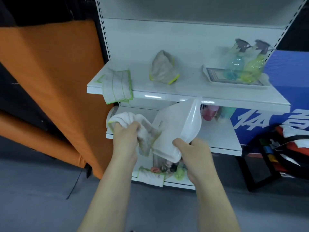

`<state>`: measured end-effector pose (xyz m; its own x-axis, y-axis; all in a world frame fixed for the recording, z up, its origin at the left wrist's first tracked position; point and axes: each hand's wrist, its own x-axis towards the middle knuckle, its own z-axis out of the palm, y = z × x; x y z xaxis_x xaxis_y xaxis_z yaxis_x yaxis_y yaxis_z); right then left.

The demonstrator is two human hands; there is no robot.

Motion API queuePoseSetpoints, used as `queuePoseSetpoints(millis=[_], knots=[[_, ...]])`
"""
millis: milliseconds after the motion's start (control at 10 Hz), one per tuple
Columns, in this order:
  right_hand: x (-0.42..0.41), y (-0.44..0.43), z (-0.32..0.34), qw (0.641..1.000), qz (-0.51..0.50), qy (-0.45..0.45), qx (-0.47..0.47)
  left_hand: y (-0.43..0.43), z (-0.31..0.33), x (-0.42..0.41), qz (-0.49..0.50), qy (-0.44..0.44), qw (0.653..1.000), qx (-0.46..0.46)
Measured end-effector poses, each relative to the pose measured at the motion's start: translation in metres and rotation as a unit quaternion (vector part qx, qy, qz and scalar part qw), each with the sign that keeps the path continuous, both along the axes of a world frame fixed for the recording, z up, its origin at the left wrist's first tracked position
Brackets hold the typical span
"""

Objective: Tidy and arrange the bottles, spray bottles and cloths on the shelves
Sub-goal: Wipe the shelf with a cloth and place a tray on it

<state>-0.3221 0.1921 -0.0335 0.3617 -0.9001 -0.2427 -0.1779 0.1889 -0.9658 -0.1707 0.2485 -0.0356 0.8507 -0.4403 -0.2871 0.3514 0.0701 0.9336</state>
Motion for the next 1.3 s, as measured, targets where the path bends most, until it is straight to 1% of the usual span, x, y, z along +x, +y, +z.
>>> queuePoseSetpoints(millis=[100, 200, 400, 500, 700, 800, 900, 1000, 1100, 1200, 1300], knots=[[-0.023, 0.002, 0.033, 0.999, 0.026, -0.022, -0.030, 0.005, 0.025, -0.009, 0.000, -0.055, 0.998, -0.001], [-0.037, 0.009, 0.058, 0.995, 0.037, -0.028, -0.092, 0.007, 0.050, -0.020, 0.010, -0.094, 0.995, -0.021], [-0.033, 0.015, 0.075, 0.976, 0.023, -0.051, -0.212, 0.013, 0.072, -0.023, 0.011, -0.124, 0.988, -0.093], [-0.018, 0.012, 0.076, 0.970, 0.010, -0.035, -0.241, 0.011, 0.077, -0.009, 0.008, -0.143, 0.986, -0.082], [0.028, -0.013, 0.076, 0.965, -0.012, -0.017, -0.261, -0.015, 0.084, 0.053, 0.046, -0.193, 0.980, -0.025], [0.062, -0.021, 0.074, 0.959, -0.023, -0.003, -0.282, -0.041, 0.078, 0.103, 0.036, -0.211, 0.977, 0.006], [0.096, -0.034, 0.074, 0.959, -0.046, 0.002, -0.278, -0.067, 0.080, 0.151, 0.016, -0.271, 0.962, 0.020], [0.123, -0.055, 0.075, 0.953, -0.077, 0.020, -0.292, -0.102, 0.078, 0.194, -0.030, -0.320, 0.946, 0.036], [0.139, -0.075, 0.080, 0.949, -0.111, 0.030, -0.293, -0.134, 0.061, 0.230, -0.131, -0.361, 0.911, 0.151], [0.148, -0.096, 0.085, 0.945, -0.127, 0.050, -0.296, -0.148, 0.055, 0.245, -0.357, -0.431, 0.731, 0.391], [0.150, -0.113, 0.089, 0.927, -0.144, 0.092, -0.334, -0.153, 0.059, 0.244, -0.245, -0.514, 0.704, 0.425]])
